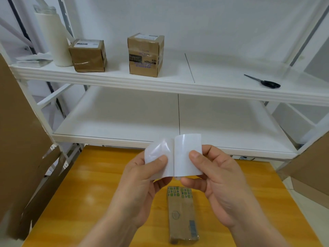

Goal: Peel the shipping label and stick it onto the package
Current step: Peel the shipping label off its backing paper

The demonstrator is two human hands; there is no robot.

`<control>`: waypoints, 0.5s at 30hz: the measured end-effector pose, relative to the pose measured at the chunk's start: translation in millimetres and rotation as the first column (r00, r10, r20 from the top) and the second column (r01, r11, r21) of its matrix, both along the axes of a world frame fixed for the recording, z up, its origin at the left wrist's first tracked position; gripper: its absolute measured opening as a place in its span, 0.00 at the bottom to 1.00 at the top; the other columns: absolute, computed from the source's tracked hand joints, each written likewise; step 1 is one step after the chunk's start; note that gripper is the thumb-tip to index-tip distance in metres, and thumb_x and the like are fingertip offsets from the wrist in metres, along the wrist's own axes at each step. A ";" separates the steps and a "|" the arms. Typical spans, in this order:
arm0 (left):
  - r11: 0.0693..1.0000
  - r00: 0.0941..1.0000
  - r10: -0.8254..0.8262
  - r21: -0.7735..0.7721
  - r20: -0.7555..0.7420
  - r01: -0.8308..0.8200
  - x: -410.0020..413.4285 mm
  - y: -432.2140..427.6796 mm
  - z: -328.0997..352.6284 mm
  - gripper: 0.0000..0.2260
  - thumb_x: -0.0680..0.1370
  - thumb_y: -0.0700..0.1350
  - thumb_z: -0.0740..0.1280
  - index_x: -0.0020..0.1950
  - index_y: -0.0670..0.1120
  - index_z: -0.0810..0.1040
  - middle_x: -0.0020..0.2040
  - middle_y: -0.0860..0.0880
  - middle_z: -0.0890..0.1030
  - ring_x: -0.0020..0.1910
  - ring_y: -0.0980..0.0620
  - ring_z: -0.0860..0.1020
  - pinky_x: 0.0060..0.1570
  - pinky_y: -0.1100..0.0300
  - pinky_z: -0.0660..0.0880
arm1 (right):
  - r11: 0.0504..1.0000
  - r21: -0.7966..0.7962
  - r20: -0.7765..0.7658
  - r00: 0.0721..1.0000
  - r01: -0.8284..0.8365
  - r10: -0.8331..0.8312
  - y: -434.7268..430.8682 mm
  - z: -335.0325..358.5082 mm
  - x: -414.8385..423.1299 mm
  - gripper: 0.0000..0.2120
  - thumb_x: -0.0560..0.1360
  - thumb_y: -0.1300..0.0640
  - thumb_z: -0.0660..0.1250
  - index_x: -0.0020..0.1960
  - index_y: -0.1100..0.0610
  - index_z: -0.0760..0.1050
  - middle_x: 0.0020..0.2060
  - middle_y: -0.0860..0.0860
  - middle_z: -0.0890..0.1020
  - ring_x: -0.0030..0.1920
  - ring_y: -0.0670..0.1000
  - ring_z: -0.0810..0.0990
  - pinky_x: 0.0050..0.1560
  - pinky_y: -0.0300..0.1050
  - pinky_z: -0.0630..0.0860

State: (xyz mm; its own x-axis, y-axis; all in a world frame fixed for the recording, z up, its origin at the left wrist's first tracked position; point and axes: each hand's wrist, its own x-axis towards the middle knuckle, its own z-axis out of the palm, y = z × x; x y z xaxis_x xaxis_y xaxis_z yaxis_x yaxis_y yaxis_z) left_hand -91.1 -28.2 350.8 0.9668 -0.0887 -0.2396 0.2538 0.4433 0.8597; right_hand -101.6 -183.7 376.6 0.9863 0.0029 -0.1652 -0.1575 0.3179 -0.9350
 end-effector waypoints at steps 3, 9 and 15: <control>0.999 1.000 -0.007 0.032 0.005 0.007 1.4 2.0 0.2 0.16 0.68 0.44 0.73 0.55 0.46 0.83 0.50 0.44 0.86 0.45 0.49 0.82 0.44 0.54 0.76 | 1.000 -0.019 0.004 1.000 0.007 -0.007 -0.5 0.1 -0.1 0.12 0.70 0.57 0.71 0.52 0.60 0.81 0.45 0.56 0.88 0.40 0.53 0.86 0.31 0.43 0.83; 0.998 1.000 0.017 0.062 0.001 -0.017 7.5 7.1 -0.3 0.17 0.64 0.40 0.73 0.53 0.46 0.84 0.45 0.48 0.87 0.40 0.52 0.83 0.42 0.55 0.76 | 0.995 -0.091 0.019 0.999 0.046 -0.044 -2.8 -0.3 1.2 0.09 0.72 0.59 0.71 0.51 0.59 0.81 0.43 0.53 0.88 0.38 0.50 0.86 0.30 0.43 0.83; 0.996 1.000 0.006 0.087 -0.002 -0.006 12.3 12.1 -1.2 0.18 0.63 0.43 0.73 0.53 0.46 0.83 0.45 0.48 0.86 0.40 0.52 0.82 0.41 0.55 0.74 | 0.982 -0.182 0.044 0.998 0.044 -0.037 -4.3 -1.7 3.6 0.04 0.75 0.60 0.70 0.49 0.57 0.81 0.42 0.51 0.88 0.41 0.49 0.85 0.33 0.44 0.83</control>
State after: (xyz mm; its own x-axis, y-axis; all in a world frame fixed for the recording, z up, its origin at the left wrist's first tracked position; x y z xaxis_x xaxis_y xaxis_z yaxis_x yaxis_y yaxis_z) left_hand -78.8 -16.1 349.5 0.9668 -0.0615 -0.2480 0.2529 0.3686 0.8945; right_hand -98.0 -188.1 374.9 0.9908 -0.0637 -0.1191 -0.1088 0.1464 -0.9832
